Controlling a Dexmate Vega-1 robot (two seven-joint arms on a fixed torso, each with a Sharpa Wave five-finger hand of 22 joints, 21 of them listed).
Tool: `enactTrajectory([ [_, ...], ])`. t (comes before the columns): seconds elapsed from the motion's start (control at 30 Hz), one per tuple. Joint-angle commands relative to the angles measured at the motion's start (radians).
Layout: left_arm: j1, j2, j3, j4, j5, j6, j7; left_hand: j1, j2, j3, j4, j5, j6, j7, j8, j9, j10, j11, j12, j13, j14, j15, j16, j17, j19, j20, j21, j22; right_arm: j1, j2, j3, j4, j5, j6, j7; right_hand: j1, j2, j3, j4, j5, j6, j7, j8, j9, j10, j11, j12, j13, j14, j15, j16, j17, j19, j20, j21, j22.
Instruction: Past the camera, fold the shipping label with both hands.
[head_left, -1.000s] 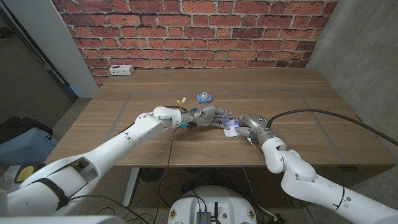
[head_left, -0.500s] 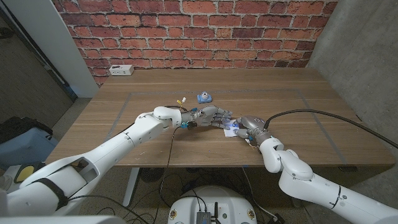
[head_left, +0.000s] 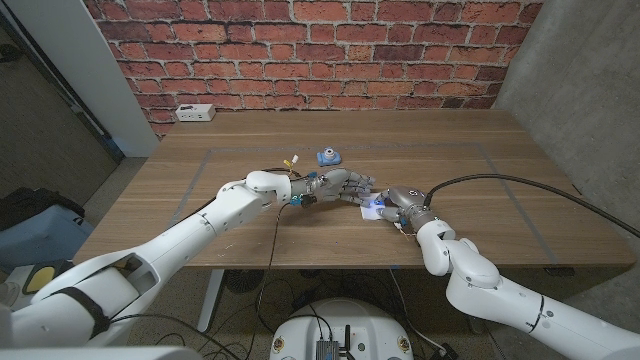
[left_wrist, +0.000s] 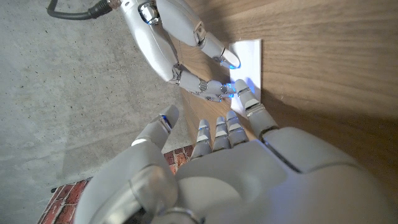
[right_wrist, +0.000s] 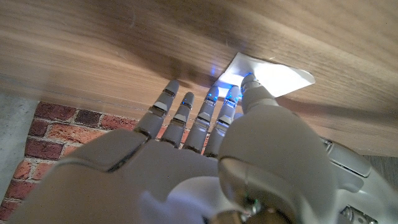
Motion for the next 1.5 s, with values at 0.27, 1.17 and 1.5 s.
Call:
enactTrajectory([
  [0.27, 0.022, 0.102, -0.007, -0.207, 0.413, -0.171, 0.26, 0.075, 0.056, -0.013, -0.006, -0.028, 0.443, 0.063, 0.054, 0.0, 0.312, -0.07, 0.052, 0.019, 0.191, -0.06, 0.025, 0.038, -0.186, -0.016, 0.01, 0.021, 0.015, 0.006, -0.007, 0.022, 0.015, 0.012, -0.003, 0.013, -0.004, -0.005, -0.002, -0.003, 0.0, 0.001, -0.003, 0.002, 0.005, 0.0, 0.004, 0.001, 0.006, -0.123, 0.007, 0.003, 0.0, -0.001, 0.0, 0.005],
  [1.17, -0.159, 0.114, 0.144, -0.305, 0.97, -0.108, 0.132, 0.212, 0.077, 0.074, -0.015, 0.056, 0.608, 0.095, 0.067, 0.027, 0.481, -0.034, 0.144, 0.094, 0.275, -0.085, 0.1, 0.106, -0.166, -0.065, 0.053, 0.037, 0.017, 0.008, -0.002, 0.026, 0.027, 0.021, -0.016, 0.01, -0.005, -0.012, 0.001, -0.003, -0.018, 0.001, -0.015, 0.002, -0.01, -0.004, -0.006, 0.001, 0.007, -0.124, 0.009, 0.003, 0.001, 0.0, 0.001, 0.005],
  [1.5, -0.195, 0.088, 0.168, -0.288, 1.018, -0.11, 0.035, 0.24, 0.074, 0.073, -0.012, 0.067, 0.655, 0.117, 0.075, 0.041, 0.551, -0.039, 0.191, 0.119, 0.346, -0.076, 0.143, 0.132, -0.123, -0.079, 0.081, 0.039, 0.016, 0.01, 0.0, 0.023, 0.029, 0.013, -0.02, 0.01, -0.005, -0.014, 0.002, -0.003, -0.024, -0.002, -0.018, 0.003, -0.012, -0.004, -0.007, 0.001, 0.006, -0.124, 0.01, 0.003, 0.001, -0.001, 0.001, 0.005],
])
